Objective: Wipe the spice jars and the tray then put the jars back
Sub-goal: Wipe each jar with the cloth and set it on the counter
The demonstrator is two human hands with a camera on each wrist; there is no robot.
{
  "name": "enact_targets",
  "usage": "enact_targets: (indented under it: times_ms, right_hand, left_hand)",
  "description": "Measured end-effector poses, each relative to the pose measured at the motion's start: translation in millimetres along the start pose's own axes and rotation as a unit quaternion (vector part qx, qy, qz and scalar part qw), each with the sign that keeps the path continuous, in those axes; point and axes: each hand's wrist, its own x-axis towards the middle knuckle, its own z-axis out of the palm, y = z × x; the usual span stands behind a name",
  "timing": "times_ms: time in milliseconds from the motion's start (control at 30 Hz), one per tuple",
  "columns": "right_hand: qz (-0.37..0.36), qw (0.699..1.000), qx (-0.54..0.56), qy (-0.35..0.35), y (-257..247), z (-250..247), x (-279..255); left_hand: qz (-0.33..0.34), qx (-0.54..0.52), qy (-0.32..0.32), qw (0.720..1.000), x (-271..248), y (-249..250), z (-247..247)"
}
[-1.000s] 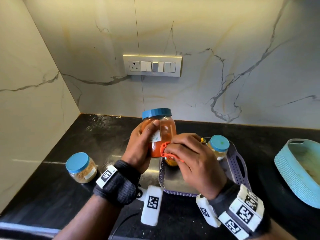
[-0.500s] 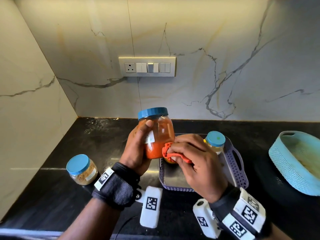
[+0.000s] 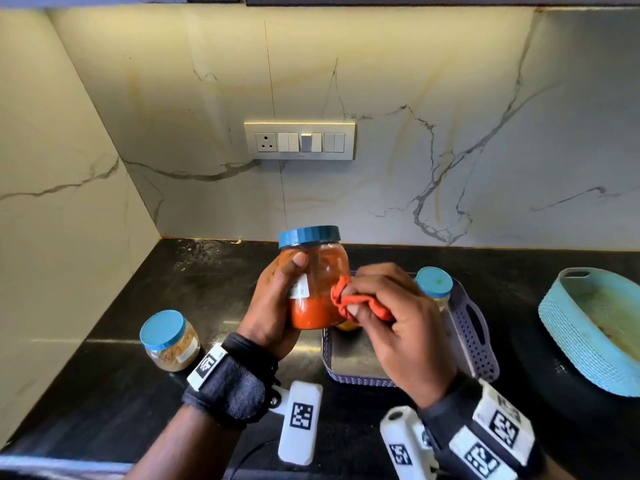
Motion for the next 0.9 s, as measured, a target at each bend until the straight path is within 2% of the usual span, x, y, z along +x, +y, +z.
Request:
enact_targets:
  times_ms: [167,300,367,500,567,700,833,900]
  right_hand:
    - [-0.015,0.999,-0.013,0.028,1.6,0.7,1.3]
    - [0.033,0.998,-0.001,0.058,10.0,-6.9,31.1]
    - [0.039,0.998,0.009,0.05,9.6,-7.7,34.8]
    - [0.003,0.999,-0.011,0.036,10.0,-11.1,21.3]
    - [0.001,0.999,-0.019,0.029,15.1,-14.1,15.6]
    - [0.002,0.997,-0.083,-0.002,27.6,-16.4,11.3]
    - [-0.029,0.991,-0.118,-0.051,41.0,-26.9,11.3]
    - [-0.05,0.988,-0.129,-0.068,44.3,-35.5,15.0]
  left_hand:
    - [-0.008,0.012,-0.02,1.0,-3.5,-2.7,0.8]
    - [-0.002,0.013,-0.019,1.0,-3.2,-10.7,8.5]
    - [0.002,0.001,-0.019,1.0,-1.3,-11.2,11.0]
    - [-0.007,-0.049,-0.046,0.998,2.0,-16.6,14.6]
    - [-0.013,-0.064,-0.037,0.997,6.3,-20.8,18.4]
    - [-0.049,-0.035,0.001,0.998,15.3,-24.1,27.3]
    - [-0.105,0.023,0.0,0.994,19.0,-30.7,37.1]
    - [-0.111,0.037,0.004,0.993,23.3,-36.7,43.4]
